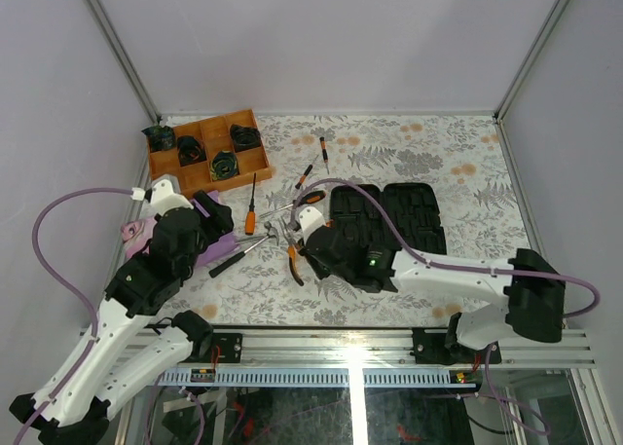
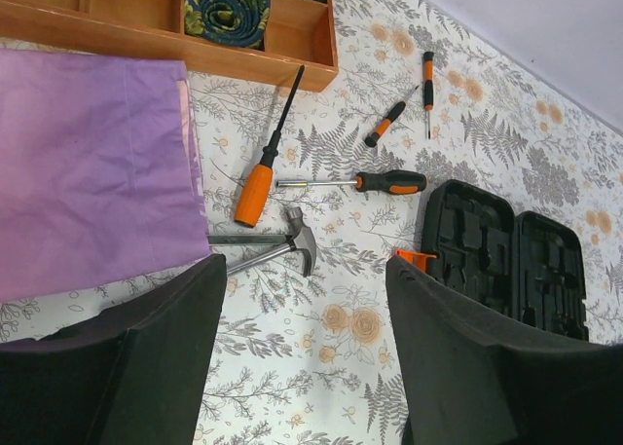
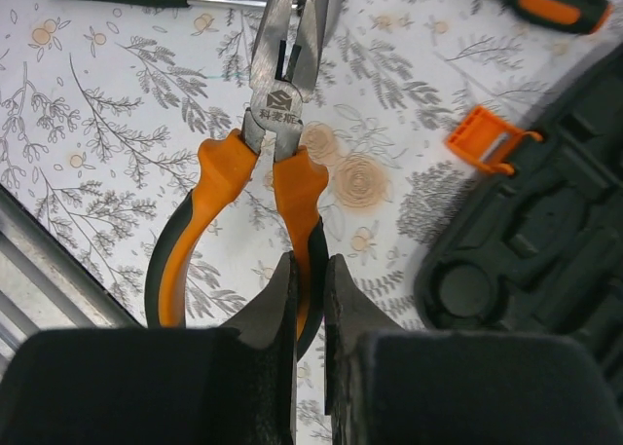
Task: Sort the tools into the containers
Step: Pick up the pliers at the center of the board, then move the storage box to the center of the board.
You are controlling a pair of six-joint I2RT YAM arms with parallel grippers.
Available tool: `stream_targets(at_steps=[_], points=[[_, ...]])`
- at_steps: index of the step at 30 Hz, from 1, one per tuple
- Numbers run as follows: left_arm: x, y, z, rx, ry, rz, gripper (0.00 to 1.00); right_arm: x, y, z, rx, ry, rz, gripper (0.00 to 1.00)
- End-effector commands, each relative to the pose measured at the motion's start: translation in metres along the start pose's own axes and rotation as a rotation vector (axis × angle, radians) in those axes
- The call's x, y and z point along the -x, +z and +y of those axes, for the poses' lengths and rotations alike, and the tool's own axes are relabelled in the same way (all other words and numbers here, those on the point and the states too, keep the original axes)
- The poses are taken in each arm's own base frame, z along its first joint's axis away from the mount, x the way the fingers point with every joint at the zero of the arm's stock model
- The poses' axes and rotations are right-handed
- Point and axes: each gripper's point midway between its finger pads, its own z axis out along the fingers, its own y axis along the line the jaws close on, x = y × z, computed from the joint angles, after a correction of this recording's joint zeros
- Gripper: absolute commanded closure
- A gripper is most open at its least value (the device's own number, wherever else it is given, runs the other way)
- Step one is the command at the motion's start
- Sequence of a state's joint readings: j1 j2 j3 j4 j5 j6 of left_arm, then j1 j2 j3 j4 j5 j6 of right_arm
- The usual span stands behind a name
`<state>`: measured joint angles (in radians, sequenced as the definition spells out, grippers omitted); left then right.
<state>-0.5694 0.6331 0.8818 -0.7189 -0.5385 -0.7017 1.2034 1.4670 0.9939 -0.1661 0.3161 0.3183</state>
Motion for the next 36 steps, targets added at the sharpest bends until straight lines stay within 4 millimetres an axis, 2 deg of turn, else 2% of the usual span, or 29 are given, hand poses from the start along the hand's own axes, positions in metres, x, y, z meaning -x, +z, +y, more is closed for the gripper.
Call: stream_targets(at_steps=[1,7,9,13,17,22,27,32,36], points=[[0.003,0.002,-0.010,-0.041,-0.011,-0.008,0.34,0.052,-0.030,-0.031,-0.073,-0.016,-0.213,1.00],[-0.014,0.014,-0.025,-0.095,0.028,0.055,0.34,0.058,-0.052,-0.091,-0.058,0.194,-0.310,1.00],[-0.023,0.021,-0.032,-0.121,0.055,0.091,0.33,0.056,-0.060,-0.113,-0.108,0.234,-0.339,1.00],[-0.053,0.040,-0.052,-0.172,0.087,0.211,0.33,0.040,-0.073,-0.156,-0.265,0.304,-0.335,1.00],[-0.089,0.062,-0.071,-0.215,0.085,0.334,0.33,0.017,-0.080,-0.185,-0.366,0.406,-0.301,1.00],[-0.135,0.084,-0.099,-0.249,0.124,0.457,0.35,-0.011,-0.079,-0.199,-0.407,0.504,-0.228,1.00],[-0.176,0.098,-0.131,-0.280,0.185,0.536,0.36,-0.019,-0.078,-0.201,-0.398,0.547,-0.223,1.00],[-0.215,0.108,-0.145,-0.260,0.219,0.612,0.41,-0.022,-0.082,-0.202,-0.407,0.554,-0.223,1.00],[-0.241,0.108,-0.146,-0.248,0.216,0.649,0.44,-0.028,-0.083,-0.200,-0.401,0.564,-0.219,1.00]])
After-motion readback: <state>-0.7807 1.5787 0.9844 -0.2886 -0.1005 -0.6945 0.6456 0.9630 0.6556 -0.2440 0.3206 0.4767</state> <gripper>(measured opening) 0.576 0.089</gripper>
